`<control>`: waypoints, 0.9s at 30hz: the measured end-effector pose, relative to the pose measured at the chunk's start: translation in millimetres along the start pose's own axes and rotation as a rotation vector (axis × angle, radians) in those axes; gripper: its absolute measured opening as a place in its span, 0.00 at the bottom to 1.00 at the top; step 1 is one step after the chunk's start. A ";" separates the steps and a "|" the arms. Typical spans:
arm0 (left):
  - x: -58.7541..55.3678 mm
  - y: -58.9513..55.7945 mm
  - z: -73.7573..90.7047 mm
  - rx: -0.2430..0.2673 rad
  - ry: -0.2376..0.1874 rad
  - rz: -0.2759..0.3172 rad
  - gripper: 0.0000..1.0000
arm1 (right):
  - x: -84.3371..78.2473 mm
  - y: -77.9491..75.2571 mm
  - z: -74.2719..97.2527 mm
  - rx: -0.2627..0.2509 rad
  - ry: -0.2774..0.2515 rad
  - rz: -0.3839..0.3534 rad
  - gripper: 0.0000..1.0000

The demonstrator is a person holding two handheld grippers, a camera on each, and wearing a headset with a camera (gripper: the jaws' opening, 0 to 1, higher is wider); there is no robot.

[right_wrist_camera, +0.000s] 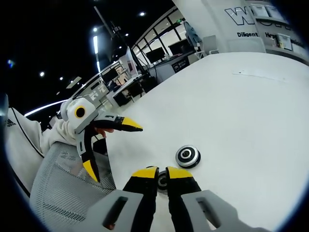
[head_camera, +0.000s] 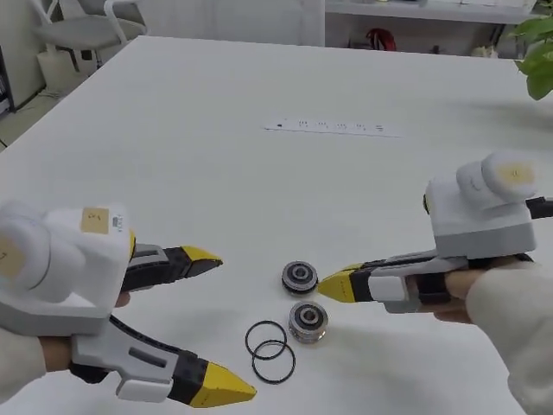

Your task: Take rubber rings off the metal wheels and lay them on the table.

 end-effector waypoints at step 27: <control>84.0 48.4 31.1 0.066 -0.067 -0.112 0.89 | 27.6 -24.2 28.5 -0.090 -0.147 0.003 0.06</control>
Point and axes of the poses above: the centre of the closed fingertips' face, and the gripper's own axes: z roughly backward along the fingers, y roughly to its left, x roughly out of its top, the point moved 4 cm from there along z, roughly backward along the fingers, and after that the axes turned 8 degrees about -x, right-handed, at the moved point
